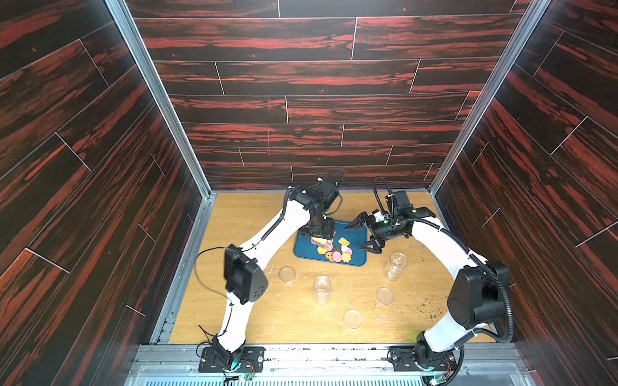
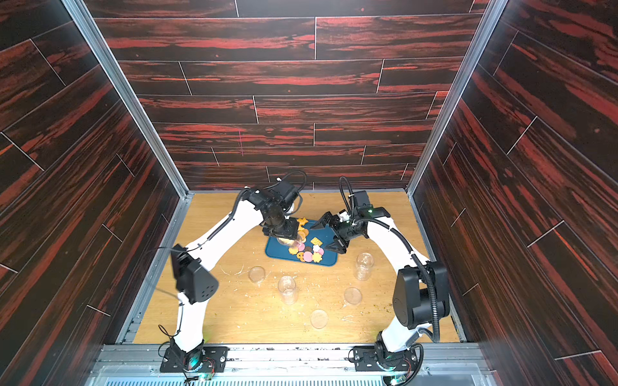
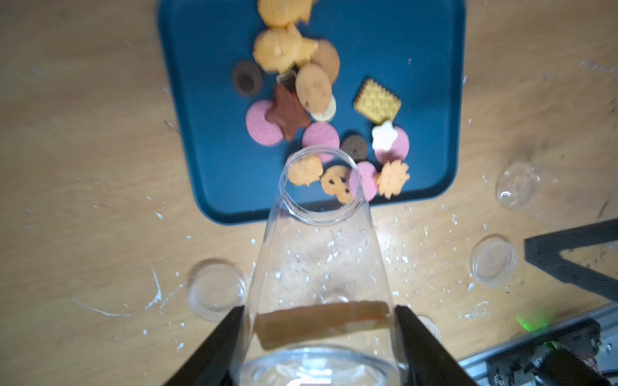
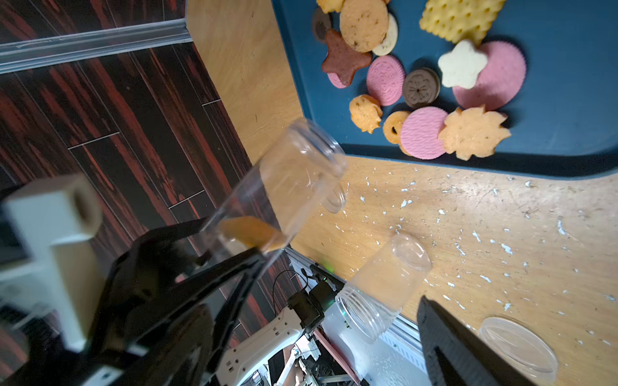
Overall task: Pour the cookies out of the jar
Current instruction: Pour the cookies in the jar onto the tray.
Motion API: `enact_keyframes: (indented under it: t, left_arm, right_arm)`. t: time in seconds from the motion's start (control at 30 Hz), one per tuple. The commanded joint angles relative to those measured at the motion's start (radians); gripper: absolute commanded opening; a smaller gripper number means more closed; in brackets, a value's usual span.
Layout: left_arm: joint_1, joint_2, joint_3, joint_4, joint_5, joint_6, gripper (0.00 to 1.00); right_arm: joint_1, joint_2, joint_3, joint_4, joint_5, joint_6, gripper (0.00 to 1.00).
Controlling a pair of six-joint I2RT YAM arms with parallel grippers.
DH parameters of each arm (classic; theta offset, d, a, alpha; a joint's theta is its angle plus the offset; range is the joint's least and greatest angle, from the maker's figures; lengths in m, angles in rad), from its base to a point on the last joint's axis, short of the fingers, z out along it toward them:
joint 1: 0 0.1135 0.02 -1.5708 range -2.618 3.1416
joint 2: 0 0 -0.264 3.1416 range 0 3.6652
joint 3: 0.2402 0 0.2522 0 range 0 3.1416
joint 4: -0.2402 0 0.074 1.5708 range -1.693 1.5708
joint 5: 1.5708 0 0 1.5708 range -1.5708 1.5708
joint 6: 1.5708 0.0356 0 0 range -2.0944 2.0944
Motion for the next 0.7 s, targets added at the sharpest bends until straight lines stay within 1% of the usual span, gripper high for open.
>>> enact_keyframes:
  t: [0.0, 0.03, 0.07, 0.1, 0.13, 0.17, 0.2, 0.23, 0.27, 0.3, 0.33, 0.37, 0.4, 0.43, 0.47, 0.5, 0.53, 0.57, 0.6, 0.63, 0.67]
  left_arm:
    - [-0.010, -0.054, 0.043, 0.027, -0.098, 0.002, 0.61]
    - [0.005, -0.074, -0.082, 0.137, -0.063, -0.003, 0.61]
    - [0.025, -0.047, -0.058, 0.096, 0.034, -0.015, 0.58]
    - [0.024, -0.008, 0.084, -0.049, 0.069, -0.011, 0.57]
    - [-0.012, 0.000, 0.168, -0.106, -0.030, 0.022, 0.57]
    - [-0.036, -0.029, 0.106, -0.065, -0.154, 0.027, 0.61]
    - [-0.033, -0.068, -0.032, 0.082, -0.181, 0.047, 0.61]
    - [-0.010, -0.082, -0.135, 0.166, -0.118, 0.052, 0.60]
    - [0.014, -0.062, -0.110, 0.130, -0.036, 0.047, 0.57]
    - [0.014, -0.032, 0.006, -0.017, -0.014, 0.043, 0.57]
    - [-0.020, -0.034, 0.084, -0.072, -0.070, 0.071, 0.57]
    - [-0.042, -0.066, 0.040, -0.030, -0.187, 0.072, 0.60]
    - [-0.040, -0.110, -0.089, 0.128, -0.207, 0.085, 0.60]
    - [-0.012, -0.128, -0.226, 0.273, -0.132, 0.076, 0.60]
    - [0.022, -0.113, -0.277, 0.327, -0.031, 0.049, 0.59]
    - [0.048, -0.072, -0.233, 0.262, 0.042, 0.028, 0.56]
    - [0.041, -0.035, -0.129, 0.103, 0.046, 0.047, 0.56]
    - [0.017, -0.034, -0.074, 0.046, -0.003, 0.076, 0.57]
    - [-0.010, -0.052, -0.072, 0.043, -0.058, 0.081, 0.58]
    - [-0.015, -0.082, -0.140, 0.121, -0.066, 0.049, 0.58]
    - [-0.009, -0.111, -0.246, 0.277, -0.048, 0.030, 0.59]
  right_arm:
    - [-0.002, -0.053, 0.007, -0.019, 0.028, -0.022, 0.99]
    - [-0.003, -0.046, 0.000, -0.014, 0.018, -0.016, 0.99]
    - [-0.003, -0.036, -0.006, -0.001, -0.012, -0.001, 0.99]
    - [-0.002, -0.033, -0.007, 0.010, -0.036, 0.010, 0.99]
    - [-0.002, -0.039, -0.003, 0.014, -0.032, 0.008, 0.98]
    - [-0.003, -0.050, -0.001, 0.008, -0.003, -0.002, 0.99]
    - [-0.004, -0.051, -0.001, 0.004, 0.023, -0.008, 0.99]
    - [-0.004, -0.042, -0.003, 0.008, 0.017, -0.004, 0.99]
    - [-0.003, -0.027, 0.000, 0.009, -0.017, 0.004, 0.99]
    - [-0.004, -0.022, 0.009, 0.009, -0.040, 0.006, 0.99]
    - [-0.004, -0.028, 0.018, 0.002, -0.027, -0.003, 0.99]
    - [-0.004, -0.043, 0.021, -0.010, 0.016, -0.021, 0.99]
    - [-0.005, -0.051, 0.020, -0.018, 0.049, -0.031, 0.99]
    - [-0.006, -0.044, 0.017, -0.021, 0.050, -0.036, 0.99]
    - [-0.008, -0.028, 0.015, -0.021, 0.020, -0.032, 0.99]
    - [-0.008, -0.014, 0.021, -0.021, -0.015, -0.023, 0.99]
    - [-0.008, -0.015, 0.031, -0.019, -0.021, -0.021, 0.99]
    - [-0.009, -0.026, 0.040, -0.022, 0.001, -0.028, 0.99]
    - [-0.010, -0.037, 0.051, -0.039, 0.040, -0.046, 0.99]
    - [-0.011, -0.038, 0.059, -0.058, 0.065, -0.062, 0.99]
    - [-0.013, -0.031, 0.063, -0.069, 0.064, -0.071, 0.99]
